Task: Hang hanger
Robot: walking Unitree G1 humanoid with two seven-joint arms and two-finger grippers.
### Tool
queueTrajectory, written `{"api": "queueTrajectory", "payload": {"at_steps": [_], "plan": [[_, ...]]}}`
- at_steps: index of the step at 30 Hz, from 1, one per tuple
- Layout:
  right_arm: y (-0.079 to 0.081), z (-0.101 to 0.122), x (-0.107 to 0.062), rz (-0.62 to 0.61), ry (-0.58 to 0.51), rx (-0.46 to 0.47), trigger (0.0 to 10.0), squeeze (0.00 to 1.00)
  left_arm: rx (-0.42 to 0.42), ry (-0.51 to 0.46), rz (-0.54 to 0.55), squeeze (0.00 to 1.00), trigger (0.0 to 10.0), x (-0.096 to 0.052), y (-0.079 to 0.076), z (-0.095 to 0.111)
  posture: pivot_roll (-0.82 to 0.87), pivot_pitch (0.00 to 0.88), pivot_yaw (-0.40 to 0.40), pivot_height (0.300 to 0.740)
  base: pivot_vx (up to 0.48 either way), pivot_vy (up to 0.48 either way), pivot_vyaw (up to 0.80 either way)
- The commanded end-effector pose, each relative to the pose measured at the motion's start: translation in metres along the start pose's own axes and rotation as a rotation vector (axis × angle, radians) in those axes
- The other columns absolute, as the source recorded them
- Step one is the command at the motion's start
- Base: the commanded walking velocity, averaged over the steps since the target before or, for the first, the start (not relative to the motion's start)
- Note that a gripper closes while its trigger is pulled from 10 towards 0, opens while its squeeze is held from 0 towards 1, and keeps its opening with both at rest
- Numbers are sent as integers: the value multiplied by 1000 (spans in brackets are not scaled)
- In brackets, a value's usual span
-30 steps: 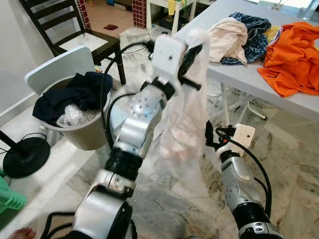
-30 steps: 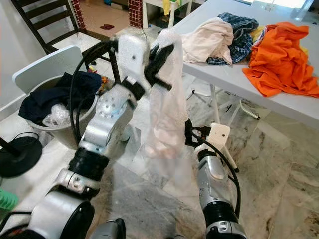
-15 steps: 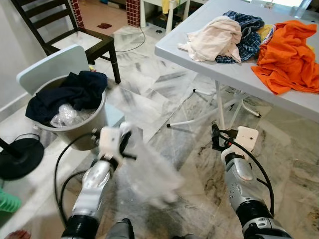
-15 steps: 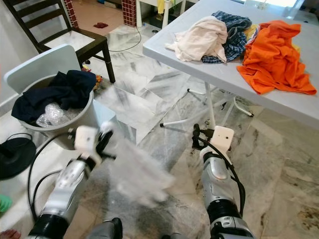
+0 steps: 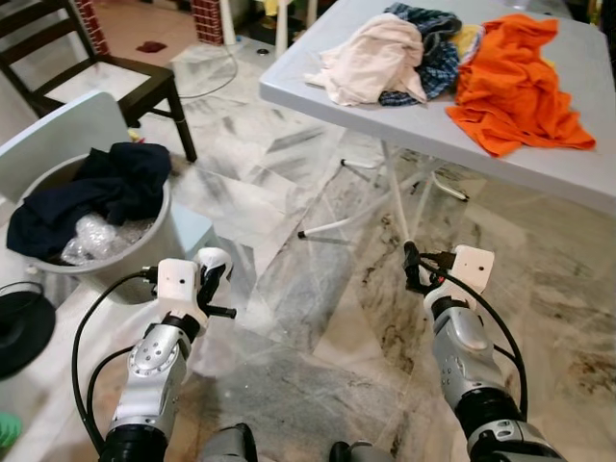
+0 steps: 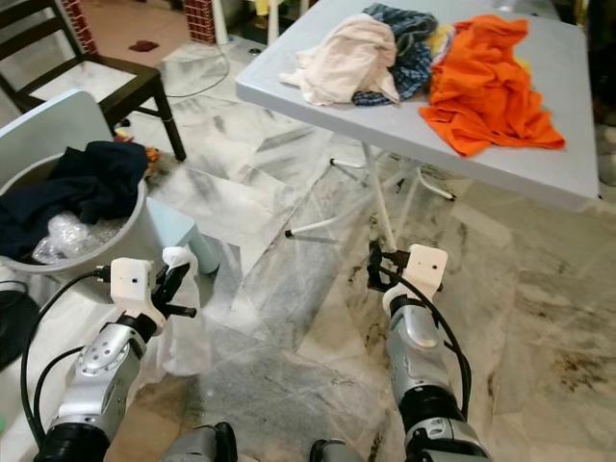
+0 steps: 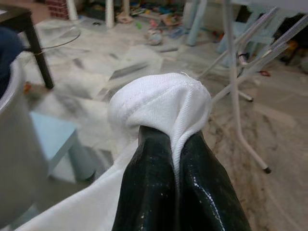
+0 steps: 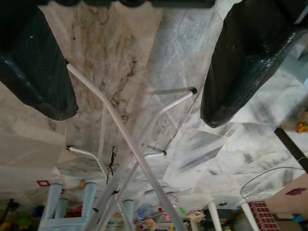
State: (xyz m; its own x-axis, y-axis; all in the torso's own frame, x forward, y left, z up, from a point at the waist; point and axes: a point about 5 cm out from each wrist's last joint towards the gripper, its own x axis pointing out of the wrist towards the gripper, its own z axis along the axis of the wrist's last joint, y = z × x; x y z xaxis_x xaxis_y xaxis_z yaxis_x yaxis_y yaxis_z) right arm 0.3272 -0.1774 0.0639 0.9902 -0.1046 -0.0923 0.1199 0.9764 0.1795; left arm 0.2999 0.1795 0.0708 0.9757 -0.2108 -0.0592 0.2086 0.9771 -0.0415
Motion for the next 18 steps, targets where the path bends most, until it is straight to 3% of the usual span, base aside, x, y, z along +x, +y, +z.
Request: {"api": "queueTrajectory", "payload": {"at_steps": [1, 18], "plan": [[-3, -2, -2, -10, 4, 3, 10000, 0, -1, -28, -22, 0, 10000, 4, -2, 5, 151, 164, -79, 740, 270, 0, -800], [1, 0, 1, 6, 1, -1, 10000, 0, -21, -37, -60, 0, 10000, 9, -7, 7, 159, 160, -83, 740, 317, 0, -800]]}}
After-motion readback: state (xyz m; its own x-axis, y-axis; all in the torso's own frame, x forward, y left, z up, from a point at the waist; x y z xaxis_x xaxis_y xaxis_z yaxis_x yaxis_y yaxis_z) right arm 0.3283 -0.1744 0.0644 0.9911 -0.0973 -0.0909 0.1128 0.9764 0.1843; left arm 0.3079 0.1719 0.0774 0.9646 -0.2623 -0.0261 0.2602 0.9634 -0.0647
